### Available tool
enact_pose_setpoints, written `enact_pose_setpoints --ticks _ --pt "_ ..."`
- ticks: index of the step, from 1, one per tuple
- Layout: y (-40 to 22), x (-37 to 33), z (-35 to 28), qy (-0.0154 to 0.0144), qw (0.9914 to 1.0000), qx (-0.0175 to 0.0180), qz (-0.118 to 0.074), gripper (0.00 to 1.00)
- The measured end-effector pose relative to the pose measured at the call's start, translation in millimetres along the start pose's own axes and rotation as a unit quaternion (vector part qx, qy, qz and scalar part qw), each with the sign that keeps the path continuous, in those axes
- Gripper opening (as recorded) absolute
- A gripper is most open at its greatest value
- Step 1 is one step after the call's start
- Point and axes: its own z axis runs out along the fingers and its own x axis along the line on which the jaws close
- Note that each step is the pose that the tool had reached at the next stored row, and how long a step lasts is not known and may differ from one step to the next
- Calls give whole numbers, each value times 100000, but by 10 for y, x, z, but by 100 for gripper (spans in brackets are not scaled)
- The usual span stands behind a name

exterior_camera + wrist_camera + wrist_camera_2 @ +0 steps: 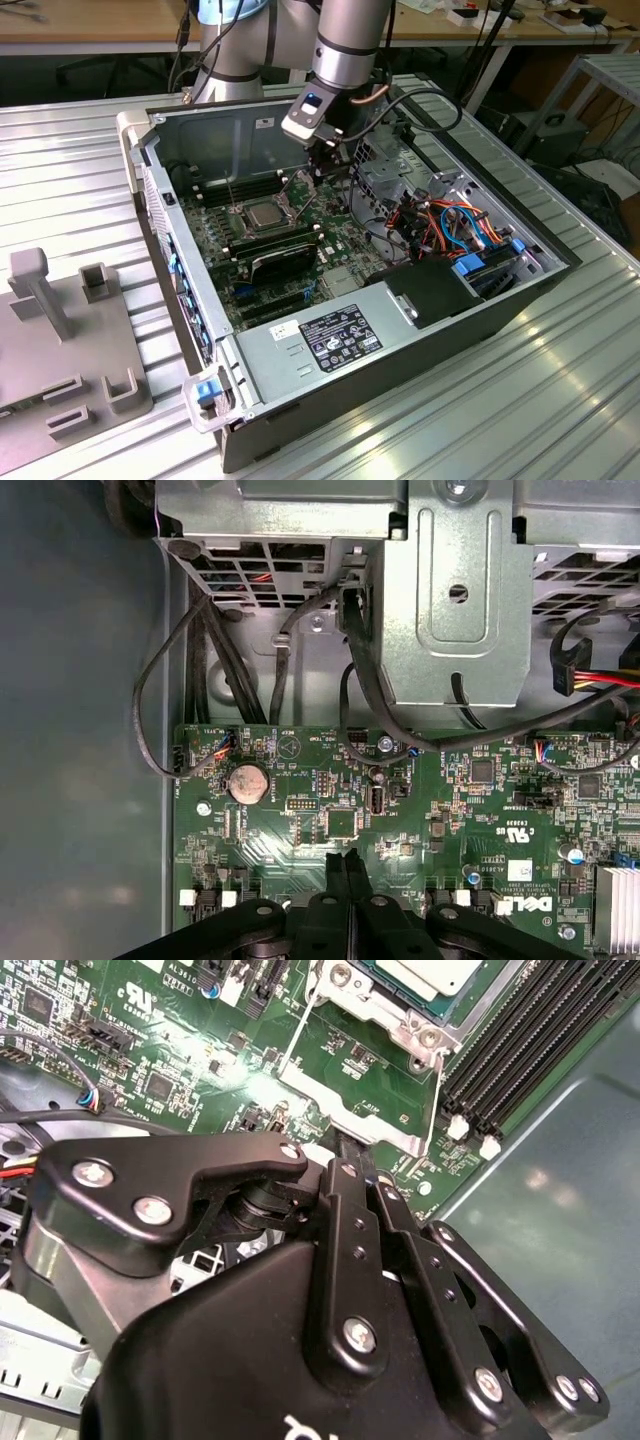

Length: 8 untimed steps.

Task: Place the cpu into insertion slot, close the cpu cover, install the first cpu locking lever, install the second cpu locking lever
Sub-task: 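Close the cpu cover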

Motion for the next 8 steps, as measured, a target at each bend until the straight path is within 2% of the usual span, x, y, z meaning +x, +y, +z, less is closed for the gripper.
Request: enact_pose_setpoints --ticks 8 --pt "-19 0 0 4 100000 1 8 11"
